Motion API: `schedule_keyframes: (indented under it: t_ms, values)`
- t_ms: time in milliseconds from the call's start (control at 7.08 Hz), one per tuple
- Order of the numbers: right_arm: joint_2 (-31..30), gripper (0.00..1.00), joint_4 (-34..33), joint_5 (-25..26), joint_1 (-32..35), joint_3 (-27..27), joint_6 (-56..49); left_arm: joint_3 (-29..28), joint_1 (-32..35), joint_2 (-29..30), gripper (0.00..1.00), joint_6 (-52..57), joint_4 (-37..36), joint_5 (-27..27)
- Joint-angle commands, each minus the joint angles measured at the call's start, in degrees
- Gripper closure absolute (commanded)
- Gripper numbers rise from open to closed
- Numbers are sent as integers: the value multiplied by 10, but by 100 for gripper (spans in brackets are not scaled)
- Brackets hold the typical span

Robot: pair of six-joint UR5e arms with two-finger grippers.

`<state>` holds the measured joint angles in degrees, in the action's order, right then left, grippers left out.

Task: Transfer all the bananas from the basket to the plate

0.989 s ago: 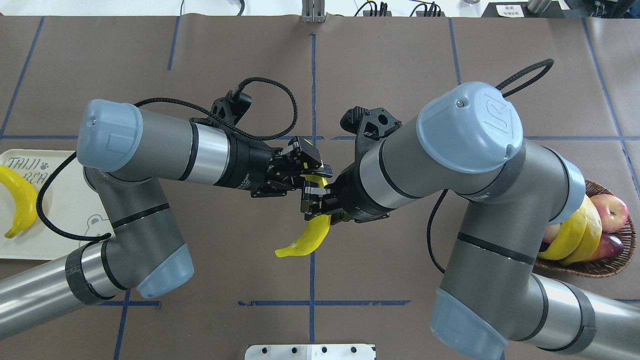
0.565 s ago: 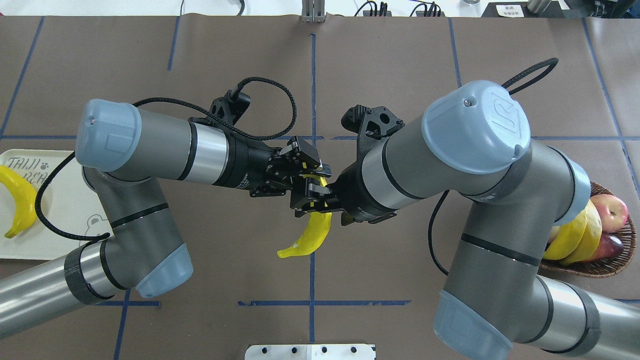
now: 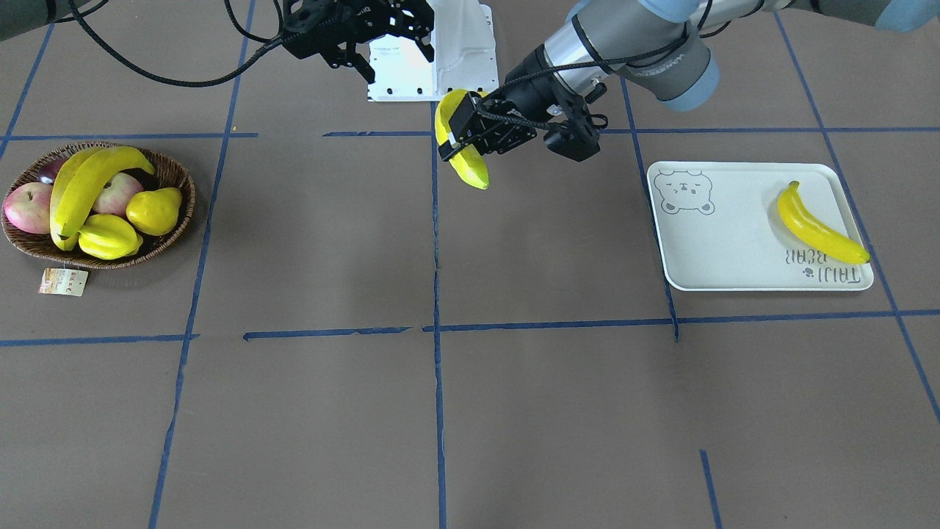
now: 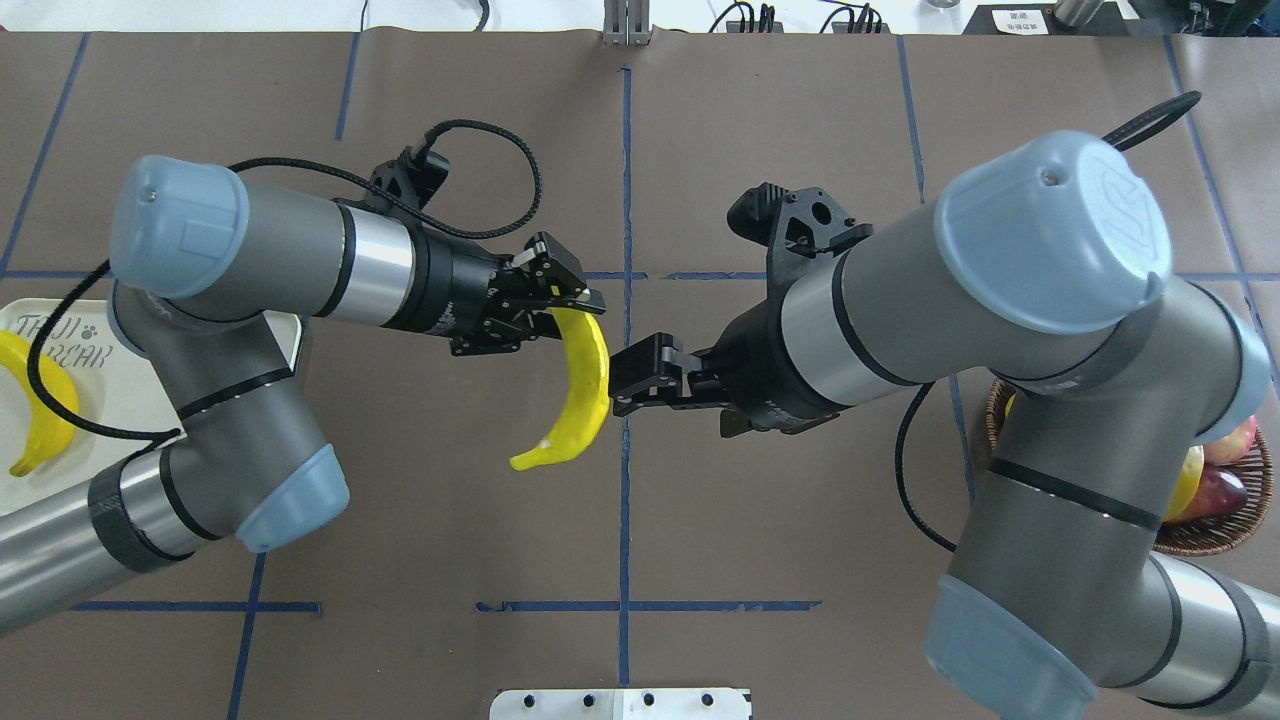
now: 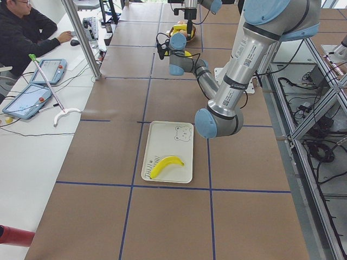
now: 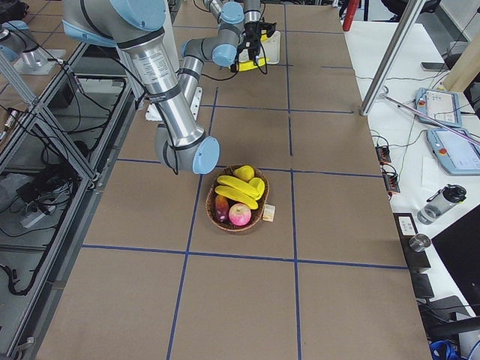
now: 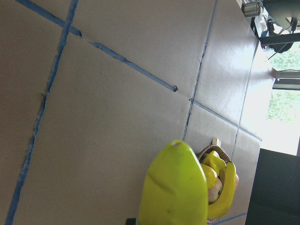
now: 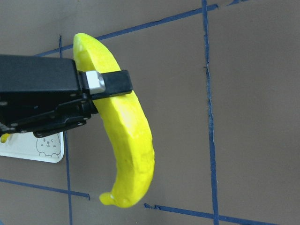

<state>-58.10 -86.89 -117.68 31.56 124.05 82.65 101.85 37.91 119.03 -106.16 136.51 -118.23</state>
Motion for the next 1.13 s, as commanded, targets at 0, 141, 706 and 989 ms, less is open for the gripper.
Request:
schedule_keyframes:
  t_ms: [0, 141, 706, 989]
  values:
    - [-32, 0, 1, -1, 38, 12, -6, 3, 88, -68, 100, 1, -37, -92]
    - [-45, 0, 0, 0, 52, 11, -7, 13, 131, -144, 100, 23, -32, -116]
    - [-83, 0, -2, 5, 71, 8, -12, -64, 164, -289, 100, 257, -30, -131]
    - [-83, 0, -3, 6, 72, 8, -12, -89, 168, -297, 100, 300, -30, -128]
